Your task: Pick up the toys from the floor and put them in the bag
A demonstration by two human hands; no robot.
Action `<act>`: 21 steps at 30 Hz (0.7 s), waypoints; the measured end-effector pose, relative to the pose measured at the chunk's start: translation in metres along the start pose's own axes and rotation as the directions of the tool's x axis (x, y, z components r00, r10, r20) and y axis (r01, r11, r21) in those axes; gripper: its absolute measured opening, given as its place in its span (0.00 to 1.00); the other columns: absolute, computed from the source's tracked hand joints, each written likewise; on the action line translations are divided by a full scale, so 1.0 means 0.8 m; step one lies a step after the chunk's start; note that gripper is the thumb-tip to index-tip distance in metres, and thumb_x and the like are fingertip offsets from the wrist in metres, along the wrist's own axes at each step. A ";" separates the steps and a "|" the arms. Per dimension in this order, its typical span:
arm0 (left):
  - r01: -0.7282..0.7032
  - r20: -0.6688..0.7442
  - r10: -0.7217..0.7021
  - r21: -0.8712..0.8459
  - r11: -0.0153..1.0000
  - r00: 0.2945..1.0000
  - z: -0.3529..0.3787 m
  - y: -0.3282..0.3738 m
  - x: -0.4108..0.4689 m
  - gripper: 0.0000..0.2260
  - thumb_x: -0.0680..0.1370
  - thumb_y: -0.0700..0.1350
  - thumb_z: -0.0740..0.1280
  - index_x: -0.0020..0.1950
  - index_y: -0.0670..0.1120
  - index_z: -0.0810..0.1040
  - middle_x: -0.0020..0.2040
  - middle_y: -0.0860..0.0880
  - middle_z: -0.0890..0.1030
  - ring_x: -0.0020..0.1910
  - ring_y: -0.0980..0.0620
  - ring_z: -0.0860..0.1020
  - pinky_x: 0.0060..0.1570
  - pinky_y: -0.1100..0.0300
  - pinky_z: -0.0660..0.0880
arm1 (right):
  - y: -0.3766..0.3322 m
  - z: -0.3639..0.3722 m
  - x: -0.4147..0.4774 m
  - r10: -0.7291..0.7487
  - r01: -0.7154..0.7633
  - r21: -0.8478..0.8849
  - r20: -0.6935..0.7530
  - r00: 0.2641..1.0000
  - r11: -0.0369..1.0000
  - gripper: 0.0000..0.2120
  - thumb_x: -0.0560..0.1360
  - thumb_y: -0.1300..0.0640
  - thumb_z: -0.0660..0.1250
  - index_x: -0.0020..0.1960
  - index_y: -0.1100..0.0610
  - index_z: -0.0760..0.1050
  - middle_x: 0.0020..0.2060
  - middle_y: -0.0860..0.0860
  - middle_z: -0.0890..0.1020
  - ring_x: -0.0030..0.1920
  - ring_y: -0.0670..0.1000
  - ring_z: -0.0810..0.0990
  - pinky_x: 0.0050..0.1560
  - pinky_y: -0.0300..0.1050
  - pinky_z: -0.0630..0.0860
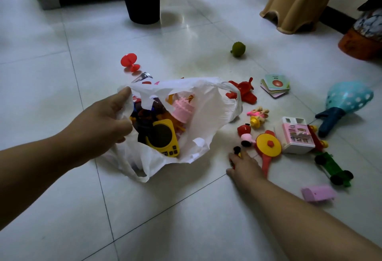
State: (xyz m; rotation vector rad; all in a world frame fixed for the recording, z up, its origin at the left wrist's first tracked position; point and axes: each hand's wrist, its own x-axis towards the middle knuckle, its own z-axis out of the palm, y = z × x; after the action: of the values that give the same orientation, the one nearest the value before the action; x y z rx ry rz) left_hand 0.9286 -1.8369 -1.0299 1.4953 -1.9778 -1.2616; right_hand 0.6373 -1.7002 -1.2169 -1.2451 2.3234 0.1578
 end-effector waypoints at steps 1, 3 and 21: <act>0.005 0.004 -0.005 -0.003 1.000 1.000 0.002 0.002 0.000 0.38 0.67 0.41 0.65 0.76 0.56 0.57 0.65 0.45 0.74 0.44 0.41 0.79 0.50 0.42 0.78 | -0.005 0.003 -0.002 -0.010 0.010 -0.002 -0.030 1.000 1.000 0.22 0.76 0.51 0.62 0.70 0.48 0.67 0.76 0.55 0.56 0.67 0.61 0.65 0.66 0.49 0.66; 0.000 -0.006 0.000 -0.015 1.000 1.000 0.004 0.003 0.002 0.36 0.71 0.37 0.65 0.76 0.55 0.57 0.68 0.45 0.72 0.45 0.42 0.79 0.51 0.44 0.78 | -0.009 0.010 -0.009 -0.046 0.050 0.035 -0.092 0.995 0.998 0.16 0.77 0.56 0.62 0.64 0.49 0.72 0.70 0.54 0.66 0.63 0.60 0.67 0.62 0.48 0.69; 0.036 -0.040 -0.044 -0.167 0.985 0.998 0.021 -0.002 0.008 0.40 0.64 0.39 0.65 0.75 0.55 0.59 0.72 0.51 0.68 0.53 0.43 0.77 0.49 0.50 0.75 | 0.010 -0.089 0.097 0.004 0.000 0.138 -0.027 1.000 0.991 0.39 0.73 0.58 0.69 0.77 0.49 0.52 0.73 0.60 0.60 0.70 0.62 0.64 0.67 0.52 0.66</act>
State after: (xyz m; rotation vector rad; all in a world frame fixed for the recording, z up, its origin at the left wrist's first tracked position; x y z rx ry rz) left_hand 0.9152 -1.8353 -1.0420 1.4743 -1.7758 -1.3630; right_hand 0.5688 -1.7767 -1.1932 -1.1834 2.3157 -0.0185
